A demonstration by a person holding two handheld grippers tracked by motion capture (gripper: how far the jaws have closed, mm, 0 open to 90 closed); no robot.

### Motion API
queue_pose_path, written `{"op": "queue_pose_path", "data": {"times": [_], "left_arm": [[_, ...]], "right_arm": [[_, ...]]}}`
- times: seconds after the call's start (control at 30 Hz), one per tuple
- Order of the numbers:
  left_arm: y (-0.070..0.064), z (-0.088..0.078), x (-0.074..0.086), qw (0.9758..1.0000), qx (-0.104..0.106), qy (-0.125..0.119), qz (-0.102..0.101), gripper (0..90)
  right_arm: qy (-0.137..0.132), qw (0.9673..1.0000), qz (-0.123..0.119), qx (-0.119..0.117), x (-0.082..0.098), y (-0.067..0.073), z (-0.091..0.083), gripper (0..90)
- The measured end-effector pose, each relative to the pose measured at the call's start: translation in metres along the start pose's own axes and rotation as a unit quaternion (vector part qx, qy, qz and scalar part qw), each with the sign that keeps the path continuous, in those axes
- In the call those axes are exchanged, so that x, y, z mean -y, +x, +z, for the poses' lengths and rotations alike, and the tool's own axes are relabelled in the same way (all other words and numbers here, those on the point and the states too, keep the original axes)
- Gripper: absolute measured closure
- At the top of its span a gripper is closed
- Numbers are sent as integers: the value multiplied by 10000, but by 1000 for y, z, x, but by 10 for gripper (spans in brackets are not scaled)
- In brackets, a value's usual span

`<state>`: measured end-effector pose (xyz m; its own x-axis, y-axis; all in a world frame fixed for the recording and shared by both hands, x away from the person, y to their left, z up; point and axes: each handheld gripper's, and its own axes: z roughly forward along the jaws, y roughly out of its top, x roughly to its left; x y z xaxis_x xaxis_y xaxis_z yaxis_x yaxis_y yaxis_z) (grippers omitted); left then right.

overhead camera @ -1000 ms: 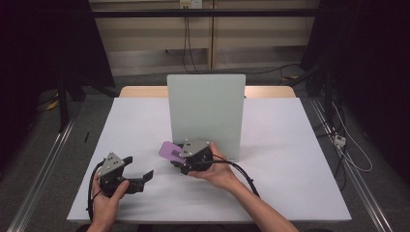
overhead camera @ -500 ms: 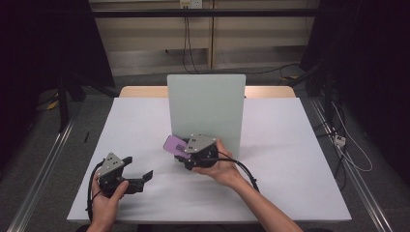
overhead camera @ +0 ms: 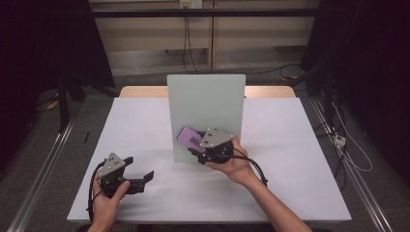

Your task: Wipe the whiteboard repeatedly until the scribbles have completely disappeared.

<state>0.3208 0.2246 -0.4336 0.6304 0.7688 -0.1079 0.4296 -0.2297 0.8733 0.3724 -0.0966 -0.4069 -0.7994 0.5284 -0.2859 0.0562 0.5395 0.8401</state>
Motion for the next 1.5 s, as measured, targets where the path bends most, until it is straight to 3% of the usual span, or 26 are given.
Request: {"op": "queue_pose_path", "data": {"times": [0.17, 0.27, 0.37, 0.53, 0.97, 1.33, 1.5], "left_arm": [[1, 0, 0, 9999, -24, 76, 61, 54], [1, 0, 0, 10000, -11, 31, 17, 54], [2, -1, 0, 10000, -43, 31, 9, 54], [1, 0, 1, 10000, -43, 24, -18, 54], [2, -5, 3, 9999, -119, 57, -4, 54], [3, -5, 5, 9999, -57, 75, -72, 54], [5, -5, 5, 9999, -27, 80, -85, 54]], "right_arm": [[116, 9994, 147, -275, 10, 8, 7, 416], [274, 9986, 97, -435, 16, 14, 12, 417], [316, 9983, 130, -464, 21, 15, 10, 416], [307, 9992, 141, -235, 32, 14, -1, 416], [300, 9980, 512, 210, 56, -16, -55, 416], [120, 9960, 806, 358, 54, -29, -70, 416], [-57, 9956, 908, 230, 44, -35, -81, 416]]}}
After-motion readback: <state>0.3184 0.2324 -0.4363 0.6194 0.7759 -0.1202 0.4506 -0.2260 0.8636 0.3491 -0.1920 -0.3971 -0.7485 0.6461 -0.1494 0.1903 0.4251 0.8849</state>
